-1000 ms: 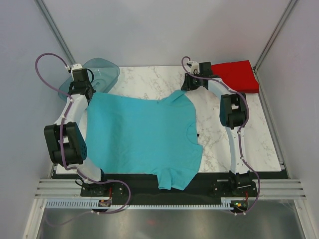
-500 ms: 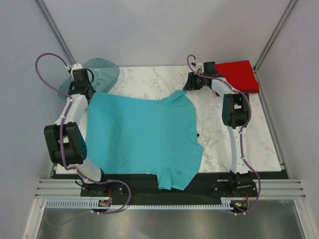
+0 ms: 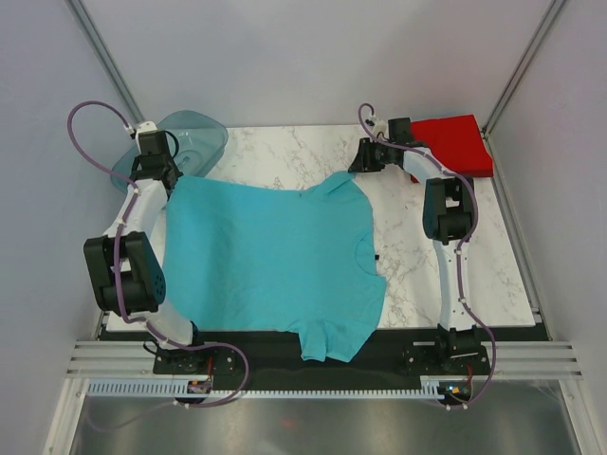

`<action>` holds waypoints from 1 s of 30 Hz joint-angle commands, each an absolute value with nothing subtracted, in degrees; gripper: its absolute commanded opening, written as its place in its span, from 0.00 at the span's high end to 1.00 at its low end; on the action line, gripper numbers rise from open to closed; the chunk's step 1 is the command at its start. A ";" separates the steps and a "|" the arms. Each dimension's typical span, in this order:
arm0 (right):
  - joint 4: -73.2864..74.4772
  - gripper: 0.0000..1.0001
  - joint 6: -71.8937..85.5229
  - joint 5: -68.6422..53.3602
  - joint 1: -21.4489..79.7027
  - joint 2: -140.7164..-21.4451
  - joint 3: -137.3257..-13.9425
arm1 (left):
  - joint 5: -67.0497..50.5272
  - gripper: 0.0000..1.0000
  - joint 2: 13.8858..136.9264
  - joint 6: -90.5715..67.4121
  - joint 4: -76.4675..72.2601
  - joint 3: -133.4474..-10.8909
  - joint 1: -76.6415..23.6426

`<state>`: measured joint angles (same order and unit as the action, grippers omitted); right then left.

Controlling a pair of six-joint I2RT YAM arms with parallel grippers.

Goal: Fold and stack the t-shirts
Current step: Flatten the tshirt out

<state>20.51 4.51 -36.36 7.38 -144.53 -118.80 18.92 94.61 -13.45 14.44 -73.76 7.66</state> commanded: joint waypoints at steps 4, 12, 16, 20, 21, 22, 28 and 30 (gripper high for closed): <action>20.83 0.64 4.83 -38.14 7.82 -147.04 -121.99 | 18.98 0.98 95.19 -14.06 13.27 -74.27 7.91; 17.34 1.00 4.48 -37.54 7.91 -143.56 -125.69 | 17.05 0.98 93.18 -14.68 14.06 -76.72 7.91; 11.01 1.00 4.39 -34.20 7.91 -132.13 -123.15 | 14.95 0.98 87.20 -16.69 14.59 -80.59 8.00; -1.73 1.00 4.05 -31.55 7.91 -117.80 -113.13 | 13.62 0.98 80.08 -19.07 14.68 -84.02 7.91; -6.20 1.00 3.96 -31.29 8.00 -113.16 -109.90 | 13.62 0.98 79.11 -19.16 14.68 -85.24 7.91; -7.81 1.00 3.78 -30.77 7.91 -110.94 -108.56 | 13.54 0.98 76.58 -19.42 14.76 -85.60 7.91; -25.50 1.00 0.36 -31.37 7.82 -91.95 -88.26 | 10.82 0.98 68.04 -21.88 14.50 -82.80 7.82; -18.16 1.00 -4.21 -32.52 7.47 -88.87 -85.00 | 10.11 0.98 64.52 -23.28 14.59 -77.63 7.91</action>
